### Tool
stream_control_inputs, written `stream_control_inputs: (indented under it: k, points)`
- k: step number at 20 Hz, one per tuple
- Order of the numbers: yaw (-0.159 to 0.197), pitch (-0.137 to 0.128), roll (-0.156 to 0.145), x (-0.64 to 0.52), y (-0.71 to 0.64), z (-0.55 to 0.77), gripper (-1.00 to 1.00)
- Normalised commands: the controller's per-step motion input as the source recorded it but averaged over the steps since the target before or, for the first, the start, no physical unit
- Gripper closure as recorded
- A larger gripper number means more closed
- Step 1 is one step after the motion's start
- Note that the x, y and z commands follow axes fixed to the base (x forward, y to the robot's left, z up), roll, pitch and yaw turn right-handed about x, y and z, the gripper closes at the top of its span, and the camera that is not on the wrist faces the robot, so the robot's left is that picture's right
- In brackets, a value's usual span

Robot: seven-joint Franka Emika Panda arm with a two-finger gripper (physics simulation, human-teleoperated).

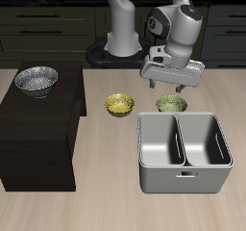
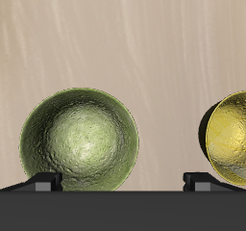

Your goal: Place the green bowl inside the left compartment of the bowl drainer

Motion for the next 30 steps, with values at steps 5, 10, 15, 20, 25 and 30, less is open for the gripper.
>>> stream_control_inputs:
  k: [5, 10, 15, 20, 25, 30]
  points:
    - [0.008, -0.004, -0.013, -0.02, -0.05, -0.16, -1.0]
    - [-0.008, 0.009, -0.015, 0.01, -0.07, -0.15, -1.0]
    - [0.005, 0.016, -0.012, 0.04, -0.03, -0.22, -1.0]
    - [-0.003, 0.008, -0.006, 0.0, 0.0, -0.15, -1.0]
    - [-0.012, 0.023, 0.017, 0.0, -0.01, -0.14, -1.0]
    - [-0.006, 0.04, 0.005, 0.05, -0.02, -0.21, -1.0]
